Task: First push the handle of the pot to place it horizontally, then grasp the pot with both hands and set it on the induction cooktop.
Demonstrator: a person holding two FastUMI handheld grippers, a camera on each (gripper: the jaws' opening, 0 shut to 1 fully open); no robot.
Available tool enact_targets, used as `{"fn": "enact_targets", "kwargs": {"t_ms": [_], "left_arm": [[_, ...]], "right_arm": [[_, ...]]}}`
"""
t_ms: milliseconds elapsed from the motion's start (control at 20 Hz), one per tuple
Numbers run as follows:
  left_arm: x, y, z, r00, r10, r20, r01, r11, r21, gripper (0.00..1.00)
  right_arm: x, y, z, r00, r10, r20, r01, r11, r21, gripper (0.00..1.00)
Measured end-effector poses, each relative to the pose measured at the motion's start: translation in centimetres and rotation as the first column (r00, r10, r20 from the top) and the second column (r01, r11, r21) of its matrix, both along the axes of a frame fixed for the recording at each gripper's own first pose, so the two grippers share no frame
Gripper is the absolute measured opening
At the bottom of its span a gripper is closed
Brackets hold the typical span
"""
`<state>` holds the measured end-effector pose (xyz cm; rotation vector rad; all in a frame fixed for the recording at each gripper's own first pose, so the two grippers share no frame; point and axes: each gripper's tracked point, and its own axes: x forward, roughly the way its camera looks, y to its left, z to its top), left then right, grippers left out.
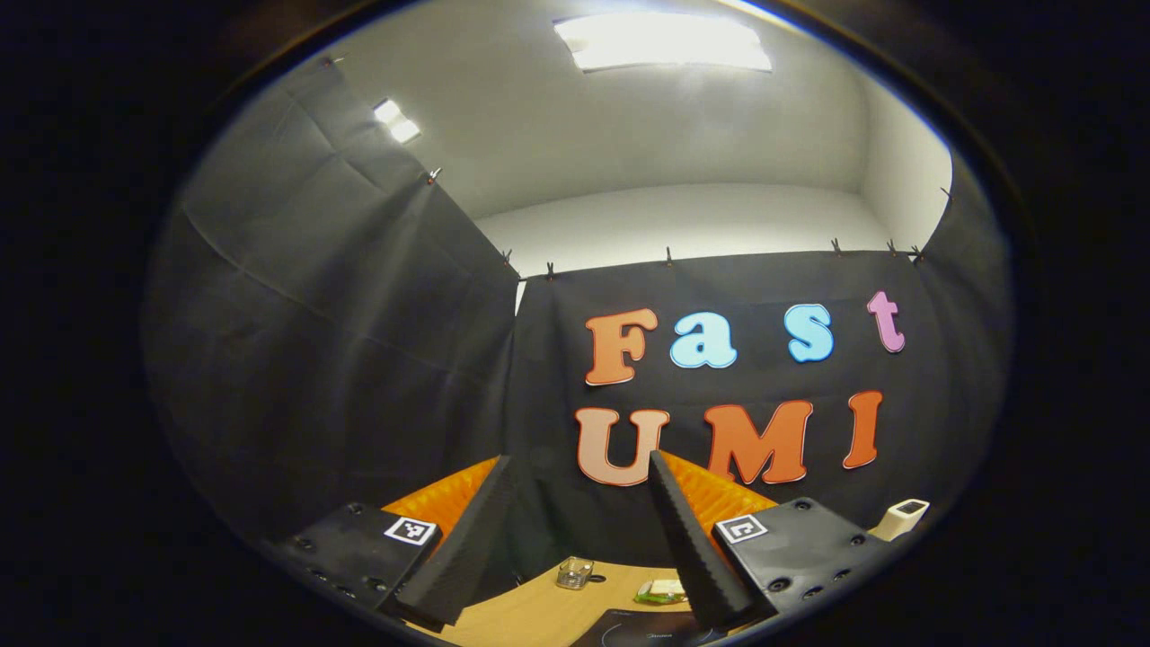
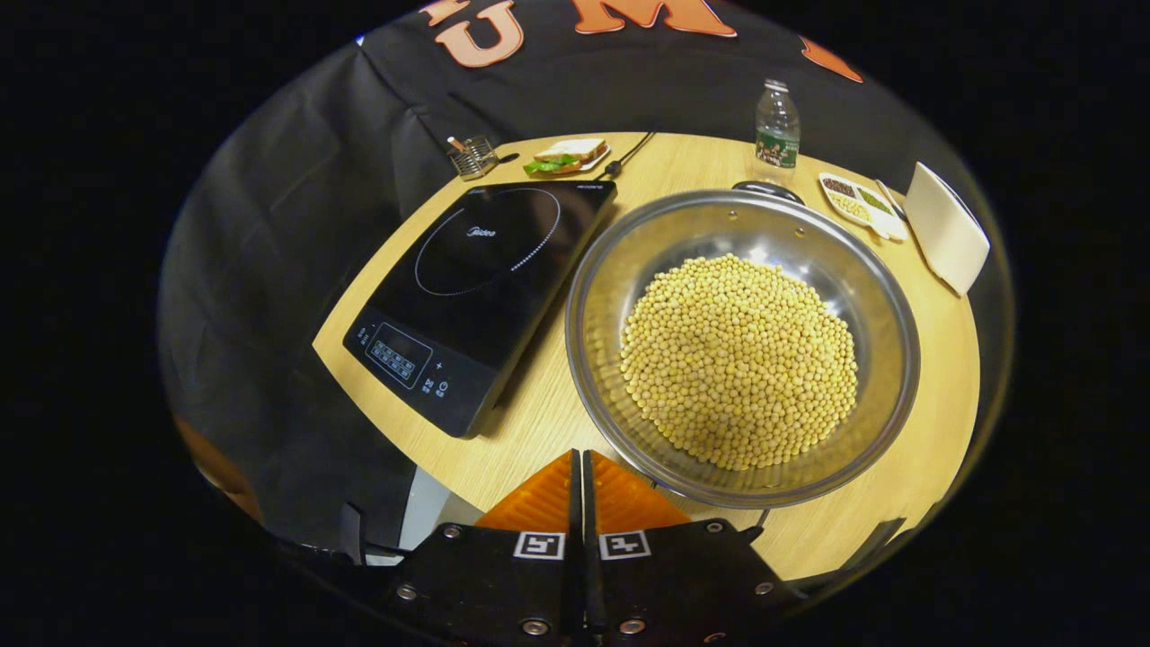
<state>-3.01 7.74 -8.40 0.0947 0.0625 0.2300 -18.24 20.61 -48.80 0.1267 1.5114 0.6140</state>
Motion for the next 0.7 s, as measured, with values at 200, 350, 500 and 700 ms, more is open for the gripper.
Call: {"fn": "enact_targets", "kwargs": {"t_ms": [200,350,500,700], "left_arm": [[0.1,0.5,-0.5,1.000,0.011,-0.013,-0.011,1.000,0.012,0.97],[0.3,0.0,-1.0,1.000,0.004,-0.024,-0.003,1.000,0.002,0.97],[0.7,-0.8,-1.8,0.999,-0.011,-0.041,0.012,1.000,0.005,0.97],[1.1,-1.9,-2.3,0.996,-0.041,-0.080,0.042,0.999,0.009,0.97]], "right_arm": [[-0.3,-0.2,-0.7,0.999,-0.015,-0.032,0.016,1.000,0.010,0.00],[-0.3,-0.8,-0.9,0.999,-0.027,-0.042,0.027,1.000,0.012,0.00],[-0.4,-1.5,-1.0,0.998,-0.038,-0.054,0.039,0.999,0.012,0.00],[-0.3,-3.1,-1.1,0.998,-0.036,-0.055,0.036,0.999,-0.013,0.00]]}}
